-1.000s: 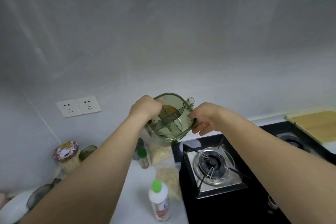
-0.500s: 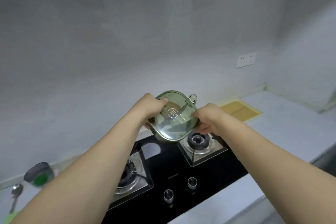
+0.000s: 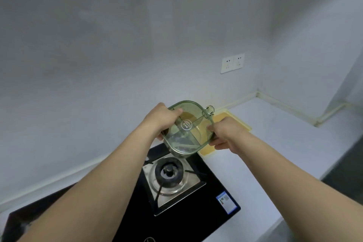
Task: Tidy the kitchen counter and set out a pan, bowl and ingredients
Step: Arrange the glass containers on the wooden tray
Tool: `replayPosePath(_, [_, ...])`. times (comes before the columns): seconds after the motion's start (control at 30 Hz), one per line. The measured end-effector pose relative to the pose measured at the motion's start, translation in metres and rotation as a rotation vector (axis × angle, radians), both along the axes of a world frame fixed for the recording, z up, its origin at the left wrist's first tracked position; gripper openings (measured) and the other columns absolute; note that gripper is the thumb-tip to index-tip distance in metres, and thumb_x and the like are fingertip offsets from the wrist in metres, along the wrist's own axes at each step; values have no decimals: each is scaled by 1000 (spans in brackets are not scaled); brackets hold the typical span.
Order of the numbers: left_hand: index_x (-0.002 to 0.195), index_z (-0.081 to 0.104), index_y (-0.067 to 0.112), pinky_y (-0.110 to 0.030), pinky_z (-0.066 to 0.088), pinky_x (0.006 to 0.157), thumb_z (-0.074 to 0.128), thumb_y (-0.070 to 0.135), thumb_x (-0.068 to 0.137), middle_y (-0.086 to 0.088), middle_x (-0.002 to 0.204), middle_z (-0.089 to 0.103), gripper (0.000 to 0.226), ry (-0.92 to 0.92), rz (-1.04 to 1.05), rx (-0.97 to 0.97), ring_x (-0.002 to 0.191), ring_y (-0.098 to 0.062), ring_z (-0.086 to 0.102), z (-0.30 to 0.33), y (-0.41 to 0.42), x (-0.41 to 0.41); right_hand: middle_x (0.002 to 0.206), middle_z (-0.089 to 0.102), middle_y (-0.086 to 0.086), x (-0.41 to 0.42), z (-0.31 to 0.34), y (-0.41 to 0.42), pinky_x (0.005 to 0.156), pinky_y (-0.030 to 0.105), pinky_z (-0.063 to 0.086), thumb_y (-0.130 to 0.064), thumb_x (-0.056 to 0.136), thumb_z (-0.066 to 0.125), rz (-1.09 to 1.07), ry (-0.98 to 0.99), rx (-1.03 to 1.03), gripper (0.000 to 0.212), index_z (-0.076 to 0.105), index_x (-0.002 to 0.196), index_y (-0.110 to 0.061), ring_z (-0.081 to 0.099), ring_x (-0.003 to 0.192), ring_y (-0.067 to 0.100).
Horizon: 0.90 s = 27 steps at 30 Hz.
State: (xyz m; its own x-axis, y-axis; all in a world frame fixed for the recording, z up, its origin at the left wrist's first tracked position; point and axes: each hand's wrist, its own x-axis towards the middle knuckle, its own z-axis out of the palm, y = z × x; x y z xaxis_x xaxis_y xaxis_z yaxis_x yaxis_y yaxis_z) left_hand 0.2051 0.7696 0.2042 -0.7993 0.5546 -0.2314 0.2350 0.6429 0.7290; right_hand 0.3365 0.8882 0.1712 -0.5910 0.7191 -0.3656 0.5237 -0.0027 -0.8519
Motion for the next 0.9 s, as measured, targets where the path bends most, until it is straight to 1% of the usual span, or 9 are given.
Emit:
replayPosePath(0.2, [122, 45, 8, -49, 59, 75, 56, 54, 90, -12, 112, 57, 57, 20, 9, -23, 92, -37, 62, -19, 99, -42, 87, 68, 20, -33, -9, 93, 72, 40, 59, -14, 92, 56, 12, -52, -31, 22, 57, 106, 2, 69, 72, 29])
replayPosePath(0.3, [113, 51, 9, -49, 59, 74, 56, 51, 89, -11, 105, 61, 49, 44, 5, -54, 89, -34, 63, -29, 138, -51, 99, 68, 23, -41, -14, 130, 77, 42, 58, -13, 93, 55, 36, -76, -71, 22, 58, 107, 4, 67, 70, 29])
replayPosePath(0.4, [108, 54, 10, -39, 58, 69, 59, 50, 88, -7, 100, 62, 45, 78, 48, -69, 84, -26, 62, -40, 175, -61, 103, 67, 26, -53, -20, 169, 84, 48, 56, -10, 93, 53, 66, -85, -85, 20, 59, 106, 4, 66, 73, 30])
replayPosePath(0.5, [112, 53, 10, -33, 52, 66, 66, 52, 81, -6, 106, 60, 55, 64, 149, -17, 90, -23, 61, -64, 207, -77, 98, 68, 28, -75, -36, 209, 85, 55, 52, -5, 93, 51, 129, -92, -66, 19, 60, 105, 6, 61, 70, 27])
replayPosePath(0.57, [118, 50, 9, -31, 48, 66, 71, 54, 76, -7, 113, 58, 65, 54, 213, -10, 97, -24, 60, -87, 225, -85, 87, 70, 23, -90, -53, 232, 83, 53, 54, -5, 92, 52, 154, -125, -57, 15, 62, 97, 5, 64, 70, 27])
replayPosePath(0.67, [136, 36, 11, -35, 48, 81, 76, 54, 72, -6, 128, 50, 86, 51, 277, -10, 114, -26, 54, -127, 246, -95, 82, 70, 19, -114, -89, 257, 74, 39, 59, -6, 91, 51, 169, -175, -69, 13, 61, 86, 0, 68, 71, 30])
replayPosePath(0.73, [144, 30, 13, -40, 49, 92, 78, 53, 70, -8, 135, 48, 96, 66, 315, 4, 120, -28, 51, -152, 254, -98, 73, 65, 14, -125, -113, 264, 64, 35, 52, -6, 91, 49, 187, -185, -97, 15, 60, 81, -4, 61, 66, 27])
replayPosePath(0.8, [147, 27, 15, -44, 47, 100, 79, 52, 70, -9, 139, 46, 100, 67, 367, -3, 126, -30, 47, -181, 262, -102, 70, 59, 10, -138, -143, 272, 59, 34, 45, -9, 92, 49, 240, -210, -126, 17, 58, 77, -9, 54, 62, 24])
replayPosePath(0.9, [148, 26, 18, -46, 44, 103, 80, 49, 71, -8, 141, 42, 99, 69, 418, 13, 129, -29, 43, -217, 264, -105, 89, 62, 12, -151, -180, 277, 57, 32, 48, -14, 91, 50, 324, -249, -153, 7, 56, 90, -10, 58, 73, 24])
